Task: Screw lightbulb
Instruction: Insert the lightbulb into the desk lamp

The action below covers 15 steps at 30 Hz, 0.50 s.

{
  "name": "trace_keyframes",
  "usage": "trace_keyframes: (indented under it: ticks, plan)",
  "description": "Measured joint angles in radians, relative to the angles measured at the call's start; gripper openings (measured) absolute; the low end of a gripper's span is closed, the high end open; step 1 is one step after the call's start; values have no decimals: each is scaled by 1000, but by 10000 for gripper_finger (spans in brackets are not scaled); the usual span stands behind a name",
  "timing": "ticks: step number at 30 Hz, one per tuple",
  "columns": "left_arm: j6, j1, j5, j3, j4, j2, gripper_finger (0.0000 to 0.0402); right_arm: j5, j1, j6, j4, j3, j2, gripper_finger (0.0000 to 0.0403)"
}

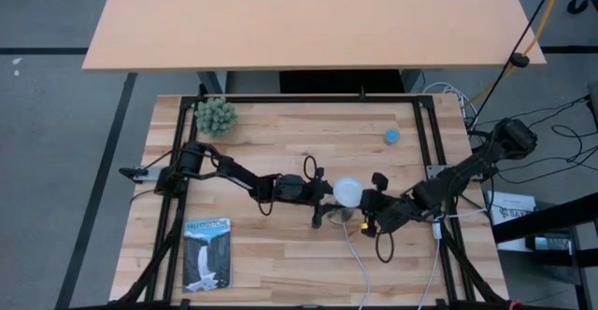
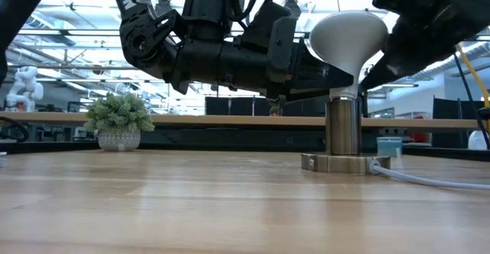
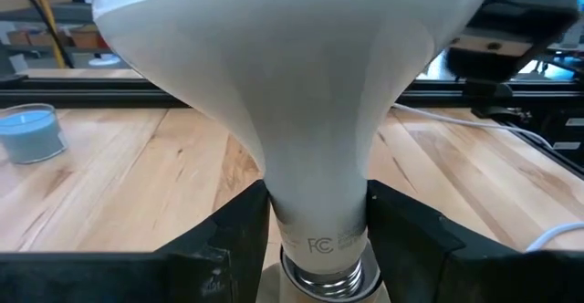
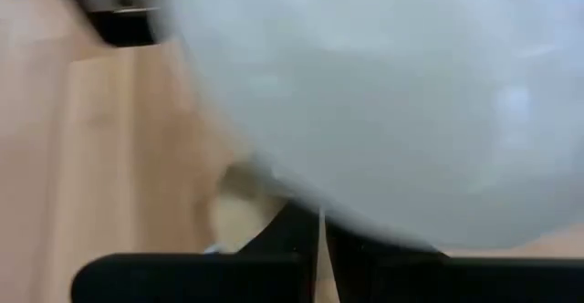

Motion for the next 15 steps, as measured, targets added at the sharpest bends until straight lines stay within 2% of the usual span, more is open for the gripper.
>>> trace_keyframes:
  ticks: [6,15]
  plan:
    - [-1,0,4,0,0,0,176,74,-19,-9,8,0,0,15]
    - [50,2,27,0,-8,0,176,-29,-20,-45,82,0,0,2]
